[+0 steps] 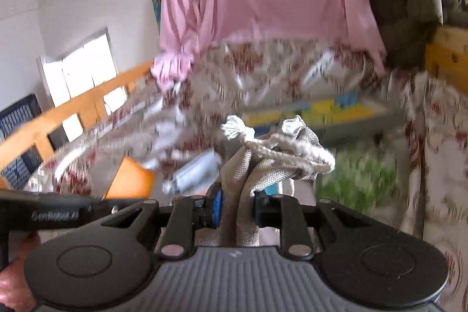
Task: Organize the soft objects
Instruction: 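Carry the strap and pouch into the grey cartoon tray and open both tools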
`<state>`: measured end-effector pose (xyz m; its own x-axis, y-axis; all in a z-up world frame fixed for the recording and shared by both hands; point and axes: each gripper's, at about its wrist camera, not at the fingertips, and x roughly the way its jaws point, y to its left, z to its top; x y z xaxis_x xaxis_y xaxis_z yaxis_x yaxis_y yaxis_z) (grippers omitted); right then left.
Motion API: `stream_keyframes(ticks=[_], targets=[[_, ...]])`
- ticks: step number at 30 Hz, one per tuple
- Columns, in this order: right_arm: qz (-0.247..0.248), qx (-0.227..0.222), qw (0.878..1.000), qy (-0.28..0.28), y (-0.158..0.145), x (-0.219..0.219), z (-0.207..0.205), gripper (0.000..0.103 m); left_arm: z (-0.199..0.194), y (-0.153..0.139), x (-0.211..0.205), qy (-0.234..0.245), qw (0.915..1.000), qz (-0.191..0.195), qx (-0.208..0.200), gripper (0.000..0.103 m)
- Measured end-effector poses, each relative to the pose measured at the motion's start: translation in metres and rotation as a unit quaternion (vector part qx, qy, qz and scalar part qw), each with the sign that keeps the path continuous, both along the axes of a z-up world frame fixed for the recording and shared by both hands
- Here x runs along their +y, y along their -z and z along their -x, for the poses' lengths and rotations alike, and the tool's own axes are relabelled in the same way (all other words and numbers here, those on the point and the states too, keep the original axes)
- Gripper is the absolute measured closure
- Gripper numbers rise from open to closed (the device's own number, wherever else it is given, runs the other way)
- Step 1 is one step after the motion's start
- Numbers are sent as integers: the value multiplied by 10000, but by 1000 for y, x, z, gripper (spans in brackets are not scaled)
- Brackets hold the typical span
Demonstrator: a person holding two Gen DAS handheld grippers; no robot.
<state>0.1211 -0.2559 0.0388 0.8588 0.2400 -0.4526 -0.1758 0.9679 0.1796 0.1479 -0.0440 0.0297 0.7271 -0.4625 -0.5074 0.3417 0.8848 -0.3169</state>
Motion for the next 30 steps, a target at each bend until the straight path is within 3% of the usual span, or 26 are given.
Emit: stream_keyframes(ticks=[5, 10, 15, 20, 25, 30], targets=[[-176, -393, 9988, 217, -20, -19, -61, 77, -63, -29, -28, -28, 9995, 174, -274, 93], [-741, -431, 9943, 631, -10, -46, -137, 77, -133, -32, -49, -110, 9994, 126, -298, 93], [-1021, -140, 9898, 981, 19, -71, -193, 77, -211, -7, -58, -354, 9989, 195, 253, 93], [-1205, 57, 9868, 1078, 42, -75, -230, 77, -257, 24, -61, -484, 9953, 275, 794, 93], [-1395, 298, 9843, 1043, 52, -75, -259, 76, -276, 48, -59, -441, 9877, 369, 1455, 92], [-1439, 430, 9830, 1052, 62, -78, -267, 71, -281, 60, -63, -449, 9869, 79, 1550, 89]])
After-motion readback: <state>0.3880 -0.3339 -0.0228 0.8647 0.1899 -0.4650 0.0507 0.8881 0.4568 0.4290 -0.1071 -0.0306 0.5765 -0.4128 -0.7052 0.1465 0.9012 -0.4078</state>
